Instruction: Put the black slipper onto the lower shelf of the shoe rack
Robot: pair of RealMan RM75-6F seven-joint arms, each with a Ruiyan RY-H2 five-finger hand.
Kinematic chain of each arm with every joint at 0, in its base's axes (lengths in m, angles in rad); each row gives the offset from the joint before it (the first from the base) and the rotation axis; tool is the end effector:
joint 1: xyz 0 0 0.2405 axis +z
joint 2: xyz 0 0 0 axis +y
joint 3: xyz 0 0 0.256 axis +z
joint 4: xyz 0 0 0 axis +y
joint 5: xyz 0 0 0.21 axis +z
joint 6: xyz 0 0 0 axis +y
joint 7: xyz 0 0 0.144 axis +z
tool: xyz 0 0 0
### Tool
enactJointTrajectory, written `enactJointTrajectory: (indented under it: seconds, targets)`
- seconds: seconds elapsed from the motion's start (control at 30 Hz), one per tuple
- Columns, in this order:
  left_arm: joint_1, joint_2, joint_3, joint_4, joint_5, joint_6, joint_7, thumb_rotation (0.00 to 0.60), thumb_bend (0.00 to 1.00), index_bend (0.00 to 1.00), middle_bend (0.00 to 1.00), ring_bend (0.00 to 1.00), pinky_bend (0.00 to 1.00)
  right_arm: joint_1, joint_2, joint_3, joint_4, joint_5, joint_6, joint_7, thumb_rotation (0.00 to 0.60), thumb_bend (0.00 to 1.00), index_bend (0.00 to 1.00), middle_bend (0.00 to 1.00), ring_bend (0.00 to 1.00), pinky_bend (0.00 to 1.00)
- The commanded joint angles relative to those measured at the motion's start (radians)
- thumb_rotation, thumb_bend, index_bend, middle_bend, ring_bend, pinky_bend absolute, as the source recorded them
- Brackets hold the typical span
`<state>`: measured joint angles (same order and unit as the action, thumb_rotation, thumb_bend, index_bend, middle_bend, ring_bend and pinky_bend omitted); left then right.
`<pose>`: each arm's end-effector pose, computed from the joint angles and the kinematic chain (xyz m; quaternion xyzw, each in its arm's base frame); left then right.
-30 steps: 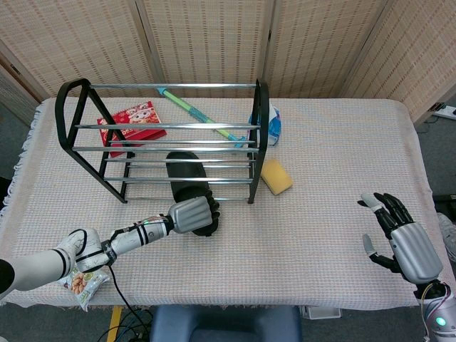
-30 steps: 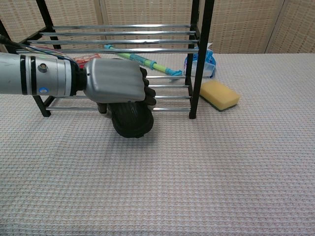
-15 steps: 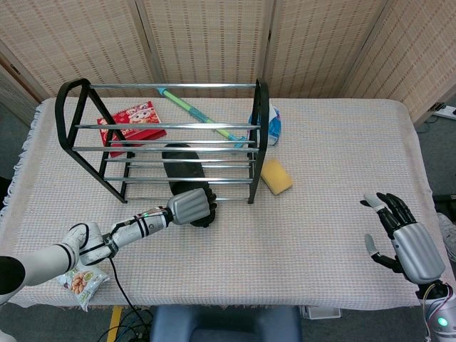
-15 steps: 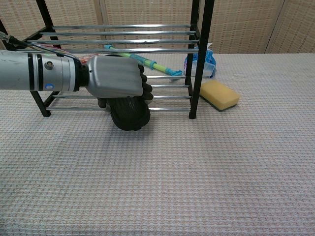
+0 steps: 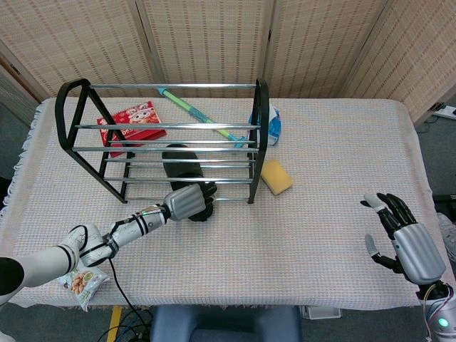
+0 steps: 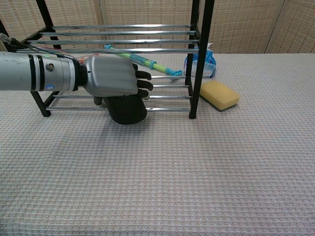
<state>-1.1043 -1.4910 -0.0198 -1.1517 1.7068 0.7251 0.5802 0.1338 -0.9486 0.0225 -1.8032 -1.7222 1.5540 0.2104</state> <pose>-0.0883 0.3986 -0.0224 -0.8967 0.1989 -0.1873 0.3484 -0.2448 -0.1811 0.1876 0.6169 -0.3832 0.5103 0.4606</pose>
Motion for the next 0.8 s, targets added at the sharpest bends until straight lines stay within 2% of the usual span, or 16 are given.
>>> enactJointTrajectory:
  seconds: [0.03,0.37,0.5,0.67,0.8]
  targets:
    - [0.018,0.016,-0.025,-0.056,-0.066,-0.035,0.089,0.600,0.13,0.15,0.10,0.07,0.35,-0.001,0.001,0.000,0.000,-0.001,0.002,0.000,0.600,0.55,0.00,0.19,0.12,0.07]
    - [0.061,0.068,-0.037,-0.250,-0.150,-0.015,0.287,0.600,0.13,0.13,0.09,0.07,0.35,-0.003,0.000,-0.002,0.005,-0.007,0.006,0.009,0.600,0.55,0.00,0.19,0.12,0.07]
    - [0.074,0.071,-0.042,-0.323,-0.218,-0.025,0.415,0.600,0.13,0.12,0.09,0.06,0.34,-0.004,0.000,-0.003,0.009,-0.007,0.006,0.013,0.600,0.55,0.00,0.19,0.12,0.07]
    - [0.075,0.057,-0.044,-0.358,-0.292,-0.027,0.527,0.600,0.13,0.12,0.08,0.06,0.34,-0.006,0.002,-0.005,0.014,-0.007,0.007,0.019,0.600,0.55,0.00,0.19,0.12,0.07]
    - [0.073,0.053,-0.039,-0.371,-0.339,-0.021,0.585,0.600,0.13,0.17,0.08,0.06,0.34,-0.008,0.004,-0.005,0.016,-0.006,0.009,0.023,0.600,0.55,0.00,0.19,0.12,0.07]
